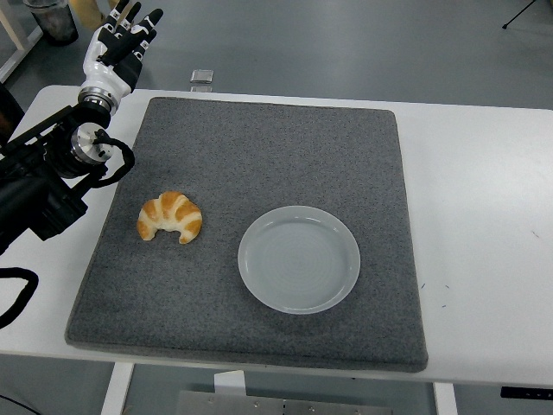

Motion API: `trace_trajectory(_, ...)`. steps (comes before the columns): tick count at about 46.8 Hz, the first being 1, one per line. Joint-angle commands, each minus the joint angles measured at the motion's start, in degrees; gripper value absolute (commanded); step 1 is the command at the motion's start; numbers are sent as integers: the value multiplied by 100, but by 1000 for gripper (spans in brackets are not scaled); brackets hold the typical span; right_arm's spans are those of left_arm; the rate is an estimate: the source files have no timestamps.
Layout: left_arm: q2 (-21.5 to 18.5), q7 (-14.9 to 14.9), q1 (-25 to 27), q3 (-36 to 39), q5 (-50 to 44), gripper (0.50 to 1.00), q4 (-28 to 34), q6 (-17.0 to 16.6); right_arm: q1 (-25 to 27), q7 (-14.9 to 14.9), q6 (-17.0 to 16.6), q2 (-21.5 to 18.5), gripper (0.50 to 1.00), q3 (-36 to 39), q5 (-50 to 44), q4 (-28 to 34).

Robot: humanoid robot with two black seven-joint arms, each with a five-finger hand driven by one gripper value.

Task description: Place the bread on the plate

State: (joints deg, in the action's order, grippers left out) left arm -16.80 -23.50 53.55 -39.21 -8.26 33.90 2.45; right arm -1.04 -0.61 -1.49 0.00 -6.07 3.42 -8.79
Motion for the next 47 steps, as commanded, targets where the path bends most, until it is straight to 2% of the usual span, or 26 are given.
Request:
trace_trajectory(1, 10, -41, -37, 1, 0, 988, 11, 1, 7, 0, 0, 0, 952, 0, 0, 0)
trace_trajectory(7, 62, -357, -151, 18, 35, 990, 37, -43, -2, 0, 0, 0, 954, 0, 0, 0)
trace_trajectory(36, -25, -340, -107, 141, 386, 996, 11, -52, -2, 0, 0, 0, 952, 0, 0, 0)
trace_trajectory(47, -359, -296, -99, 150, 1193, 994, 310, 36, -2, 0, 0, 0, 952, 0, 0, 0)
